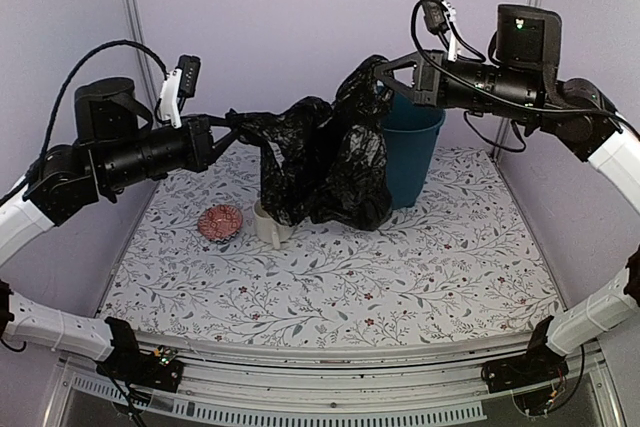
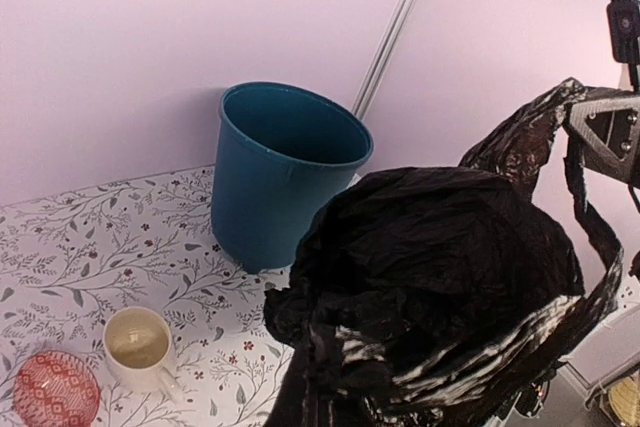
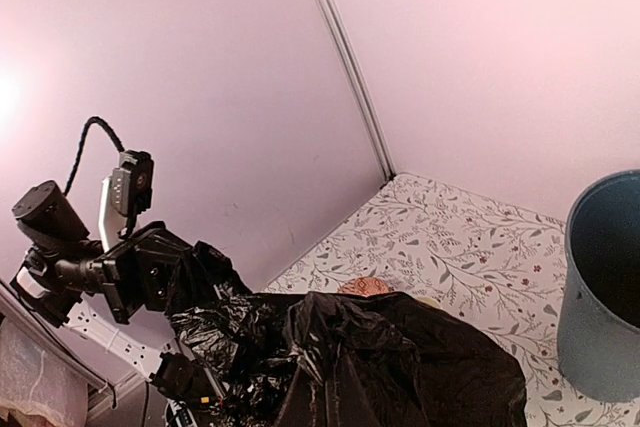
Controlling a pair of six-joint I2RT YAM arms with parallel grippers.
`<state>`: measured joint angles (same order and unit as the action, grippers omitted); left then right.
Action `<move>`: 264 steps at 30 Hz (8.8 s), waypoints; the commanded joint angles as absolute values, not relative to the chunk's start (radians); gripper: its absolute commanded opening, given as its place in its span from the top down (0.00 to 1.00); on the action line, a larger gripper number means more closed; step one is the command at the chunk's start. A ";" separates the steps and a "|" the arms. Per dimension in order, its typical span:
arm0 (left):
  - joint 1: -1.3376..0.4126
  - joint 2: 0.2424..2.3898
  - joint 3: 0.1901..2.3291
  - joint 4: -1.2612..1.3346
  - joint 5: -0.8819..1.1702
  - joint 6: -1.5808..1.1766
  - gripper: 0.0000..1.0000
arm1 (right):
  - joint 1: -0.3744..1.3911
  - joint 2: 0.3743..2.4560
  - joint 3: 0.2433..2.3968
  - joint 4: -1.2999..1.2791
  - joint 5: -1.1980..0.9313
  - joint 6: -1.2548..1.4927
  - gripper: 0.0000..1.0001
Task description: Put the trash bags into the trash bin
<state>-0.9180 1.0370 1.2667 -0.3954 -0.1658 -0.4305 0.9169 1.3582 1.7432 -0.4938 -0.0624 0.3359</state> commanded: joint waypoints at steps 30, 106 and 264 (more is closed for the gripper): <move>-0.826 1.069 1.340 -0.144 -0.212 -0.036 1.00 | 1.025 1.526 1.854 -0.412 0.245 -0.113 0.99; -0.943 0.958 1.142 -0.347 -0.111 -0.183 1.00 | 1.091 1.275 1.513 -0.430 0.246 0.096 0.99; -0.700 1.311 1.989 -0.345 -0.161 -0.122 1.00 | 0.882 1.766 2.546 -0.481 0.177 0.081 0.99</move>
